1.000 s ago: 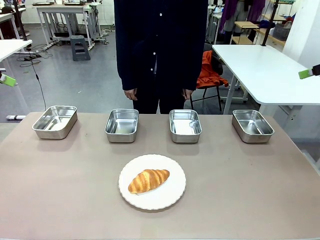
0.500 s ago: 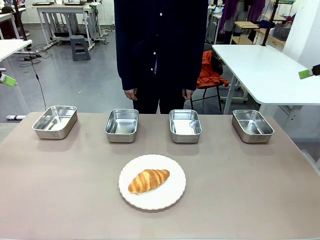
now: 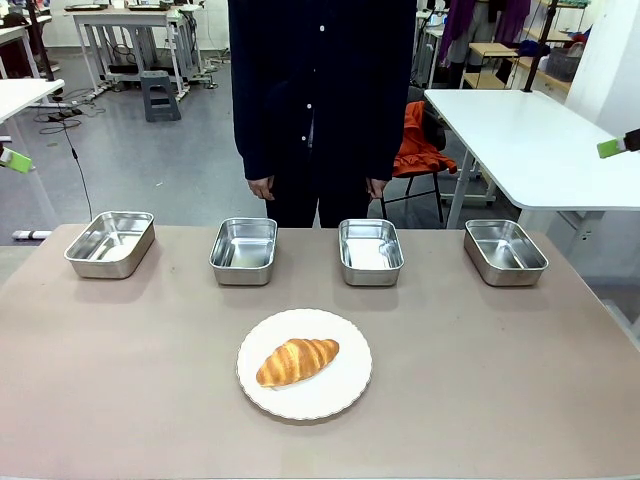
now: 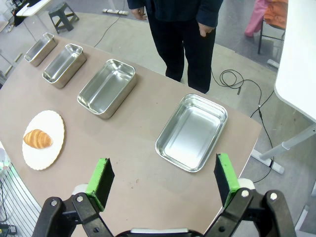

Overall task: Place the bread in the container.
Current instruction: Place the Butter Roll into the Airtight Container indicated by the human.

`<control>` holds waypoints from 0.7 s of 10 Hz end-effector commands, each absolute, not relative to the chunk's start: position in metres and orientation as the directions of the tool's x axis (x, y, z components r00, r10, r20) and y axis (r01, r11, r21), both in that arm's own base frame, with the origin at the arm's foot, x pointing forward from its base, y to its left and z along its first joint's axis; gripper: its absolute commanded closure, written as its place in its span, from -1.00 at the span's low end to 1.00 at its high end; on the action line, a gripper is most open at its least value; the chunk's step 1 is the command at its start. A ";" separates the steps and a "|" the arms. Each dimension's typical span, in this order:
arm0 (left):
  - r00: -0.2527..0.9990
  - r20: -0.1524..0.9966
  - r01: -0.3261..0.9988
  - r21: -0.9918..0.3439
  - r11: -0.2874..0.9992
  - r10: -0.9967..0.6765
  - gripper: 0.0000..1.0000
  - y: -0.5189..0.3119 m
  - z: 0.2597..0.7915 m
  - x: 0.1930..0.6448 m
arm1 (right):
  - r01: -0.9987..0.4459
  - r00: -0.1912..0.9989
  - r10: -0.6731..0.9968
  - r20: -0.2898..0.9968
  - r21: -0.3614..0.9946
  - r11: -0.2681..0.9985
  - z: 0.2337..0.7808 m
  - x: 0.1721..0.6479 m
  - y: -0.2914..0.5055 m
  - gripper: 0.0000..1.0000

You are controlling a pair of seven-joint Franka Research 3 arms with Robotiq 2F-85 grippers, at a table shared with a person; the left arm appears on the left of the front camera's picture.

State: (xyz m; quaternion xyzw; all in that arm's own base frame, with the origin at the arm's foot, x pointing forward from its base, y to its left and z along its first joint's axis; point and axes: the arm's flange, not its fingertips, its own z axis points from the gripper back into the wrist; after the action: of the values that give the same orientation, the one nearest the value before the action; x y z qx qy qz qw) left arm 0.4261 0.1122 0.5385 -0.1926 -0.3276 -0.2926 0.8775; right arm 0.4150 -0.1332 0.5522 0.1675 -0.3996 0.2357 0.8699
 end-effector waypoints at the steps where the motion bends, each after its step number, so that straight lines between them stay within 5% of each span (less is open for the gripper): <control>1: 0.611 0.693 0.637 -0.145 0.757 -0.381 -1.00 0.112 0.540 0.426 | -0.549 0.562 0.265 0.784 0.114 0.828 0.552 0.416 -0.133 -1.00; 7: 0.611 0.693 0.637 -0.145 0.757 -0.381 -1.00 0.112 0.540 0.426 | -0.549 0.562 0.265 0.784 0.114 0.828 0.552 0.416 -0.133 -1.00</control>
State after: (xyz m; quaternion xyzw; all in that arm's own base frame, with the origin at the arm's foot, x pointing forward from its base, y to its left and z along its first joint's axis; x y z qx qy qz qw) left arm 0.4261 0.1122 0.5385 -0.1926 -0.3276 -0.2926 0.8775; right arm 0.4150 -0.1332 0.5522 0.1675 -0.3996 0.2357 0.8699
